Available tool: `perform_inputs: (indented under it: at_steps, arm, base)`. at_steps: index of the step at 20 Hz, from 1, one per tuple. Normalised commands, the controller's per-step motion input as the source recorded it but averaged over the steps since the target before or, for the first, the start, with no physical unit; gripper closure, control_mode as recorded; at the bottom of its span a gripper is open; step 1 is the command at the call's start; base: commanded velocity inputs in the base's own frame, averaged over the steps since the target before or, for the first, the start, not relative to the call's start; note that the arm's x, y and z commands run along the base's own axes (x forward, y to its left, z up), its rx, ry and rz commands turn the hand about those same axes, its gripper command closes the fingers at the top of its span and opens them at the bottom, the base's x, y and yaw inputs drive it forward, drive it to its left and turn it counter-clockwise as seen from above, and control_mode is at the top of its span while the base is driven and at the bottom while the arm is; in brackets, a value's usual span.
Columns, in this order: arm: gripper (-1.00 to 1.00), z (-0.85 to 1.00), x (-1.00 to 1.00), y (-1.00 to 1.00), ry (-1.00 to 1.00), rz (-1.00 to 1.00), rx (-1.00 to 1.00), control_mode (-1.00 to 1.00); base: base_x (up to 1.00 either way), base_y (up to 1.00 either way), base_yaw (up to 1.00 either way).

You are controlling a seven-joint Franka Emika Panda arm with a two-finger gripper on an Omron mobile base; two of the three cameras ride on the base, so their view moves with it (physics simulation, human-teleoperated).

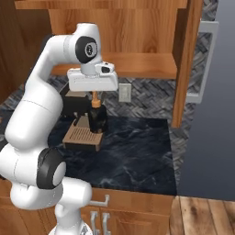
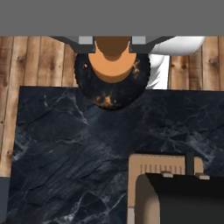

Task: Pick up the soap dispenser and soap dispenser from the sink, and place them back in the cabinet, and close the cabinet doors.

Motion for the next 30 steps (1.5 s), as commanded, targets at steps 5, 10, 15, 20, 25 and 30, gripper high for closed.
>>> perform_inputs:
  at_steps: [5,10,15,20,25,30]
  arm:
    - [1.0,0.0,0.0,0.0,0.0,0.0,0.0,1.0]
    - [1.0,0.0,0.0,0.0,0.0,0.0,0.0,1.0]
    - [1.0,0.0,0.0,0.0,0.0,0.0,0.0,1.0]
    - [1.0,0.0,0.0,0.0,0.0,0.0,0.0,1.0]
    - [1.0,0.0,0.0,0.0,0.0,0.0,0.0,1.0]
    - [1.0,0.02,0.0,0.0,0.0,0.0,0.0,-1.0]
  base:
    - [0.32,-0.23,0.09]
    - [0.23,-0.25,0.12]
    - [0.22,-0.23,0.14]
    - [0.05,-0.04,0.03]
    - [0.0,0.0,0.0]
    - [0.0,0.0,0.0]
